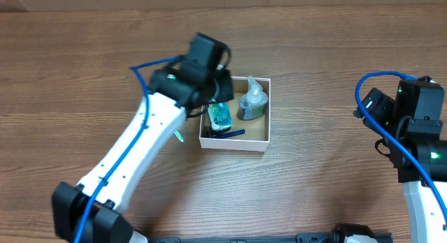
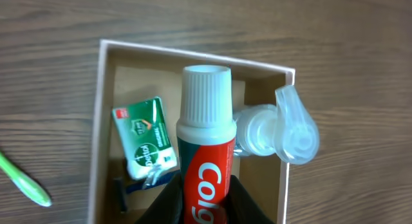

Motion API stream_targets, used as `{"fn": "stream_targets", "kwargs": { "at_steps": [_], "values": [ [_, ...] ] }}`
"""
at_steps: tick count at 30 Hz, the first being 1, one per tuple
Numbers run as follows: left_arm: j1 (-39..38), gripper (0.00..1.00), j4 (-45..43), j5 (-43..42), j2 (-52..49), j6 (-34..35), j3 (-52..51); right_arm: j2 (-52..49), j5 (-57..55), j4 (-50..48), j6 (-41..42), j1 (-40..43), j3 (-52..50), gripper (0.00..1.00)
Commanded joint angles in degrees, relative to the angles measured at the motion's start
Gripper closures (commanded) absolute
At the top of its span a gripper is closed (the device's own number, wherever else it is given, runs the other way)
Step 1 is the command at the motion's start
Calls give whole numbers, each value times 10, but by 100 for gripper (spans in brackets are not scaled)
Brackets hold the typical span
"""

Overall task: Pack container
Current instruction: 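Carry the toothpaste tube into the box and release it, then lower the left gripper over the green toothbrush and grasp it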

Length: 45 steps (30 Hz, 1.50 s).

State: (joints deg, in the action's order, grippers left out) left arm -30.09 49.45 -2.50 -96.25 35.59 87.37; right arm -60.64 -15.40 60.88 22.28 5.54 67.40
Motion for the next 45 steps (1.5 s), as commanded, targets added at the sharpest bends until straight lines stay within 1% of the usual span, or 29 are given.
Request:
{"fn": "stream_targets", "kwargs": {
  "at_steps": [1,4,5,6,8,9,12,14,20,22,25,26,27,28,34,39,45],
  "values": [
    [-12,80,-10,45,-33,34,9,3,-3,-3,3,1,9,0],
    [-9,80,-13,45,-50,38,9,3,-3,-3,3,1,9,0],
    [-8,75,-13,45,-54,38,9,3,-3,-3,3,1,9,0],
    [-7,64,-13,44,-57,38,9,4,-3,-3,3,1,9,0],
    [-7,31,-13,43,-60,38,9,3,-3,-3,3,1,9,0],
    [-7,23,-12,36,-60,39,9,3,-3,-3,3,1,9,0],
    [0,25,0,30,-54,43,17,3,-3,-3,3,1,9,0],
    [16,26,25,31,-46,48,32,3,-3,-3,3,1,9,0],
    [92,25,133,33,-26,57,54,3,-3,-3,3,1,9,0],
    [117,25,168,45,-27,59,53,3,-3,-3,3,1,9,0],
    [150,23,199,89,-28,83,31,3,-3,-3,3,1,9,0],
    [156,21,197,96,-28,88,22,3,-3,-3,3,1,9,0],
    [162,18,188,96,-28,96,6,3,-3,-3,3,1,9,0],
    [167,17,173,95,-28,104,-14,3,-3,-3,3,1,9,0],
    [168,18,73,91,-28,146,-129,4,-3,-3,3,1,9,0],
    [168,19,-3,87,-28,153,-205,3,-3,-3,3,1,9,0],
    [168,20,-75,87,-29,153,-256,3,-3,-3,3,1,9,0]
  ]
}}
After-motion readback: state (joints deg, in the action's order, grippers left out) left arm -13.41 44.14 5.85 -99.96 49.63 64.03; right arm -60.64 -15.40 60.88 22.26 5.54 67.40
